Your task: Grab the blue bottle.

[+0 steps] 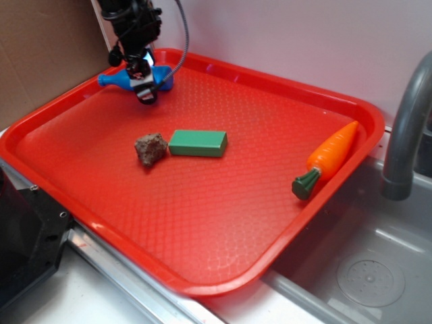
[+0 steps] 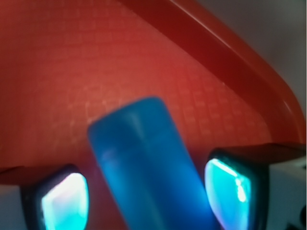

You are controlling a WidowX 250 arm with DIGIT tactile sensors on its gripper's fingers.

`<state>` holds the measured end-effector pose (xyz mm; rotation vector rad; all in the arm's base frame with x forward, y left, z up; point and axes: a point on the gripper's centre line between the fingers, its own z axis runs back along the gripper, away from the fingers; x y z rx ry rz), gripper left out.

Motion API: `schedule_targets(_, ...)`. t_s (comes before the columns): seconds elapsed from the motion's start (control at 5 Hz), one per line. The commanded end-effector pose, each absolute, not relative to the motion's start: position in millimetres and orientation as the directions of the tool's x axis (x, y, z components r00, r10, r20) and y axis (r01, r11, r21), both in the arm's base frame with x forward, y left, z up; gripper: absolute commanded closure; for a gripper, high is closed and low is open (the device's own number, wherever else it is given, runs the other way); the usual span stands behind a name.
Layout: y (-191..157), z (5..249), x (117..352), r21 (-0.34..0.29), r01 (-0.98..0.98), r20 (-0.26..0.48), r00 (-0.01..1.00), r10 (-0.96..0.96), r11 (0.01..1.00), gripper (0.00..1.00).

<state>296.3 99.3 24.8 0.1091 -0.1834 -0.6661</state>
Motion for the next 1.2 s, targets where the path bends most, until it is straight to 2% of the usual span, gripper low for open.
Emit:
schedule_targets(0.0,84.4,28.8,310.5,0.169,0.615,0.136,0.76,-0.636,0.771,1.0)
schedule_targets(0.2,81.6,37.8,306.0,0.181,0.607,0.148,0.761,-0.632,0.774,1.0)
schedule_targets(0.4,60.9,87.8,280.5,0.252,0.567,0.2,0.762,-0.616,0.784,1.0)
schedule_targets(0.6,14.8,137.7,246.1,0.26,0.348,0.229,0.884,-0.408,0.901,1.0)
schedule_targets(0.8,-7.8,193.0,241.3,0.153,0.116,0.228,0.962,-0.149,0.981,1.0)
schedule_targets(1.0,-25.3,206.8,243.5,0.054,0.034,0.231,0.972,-0.046,0.998,1.0)
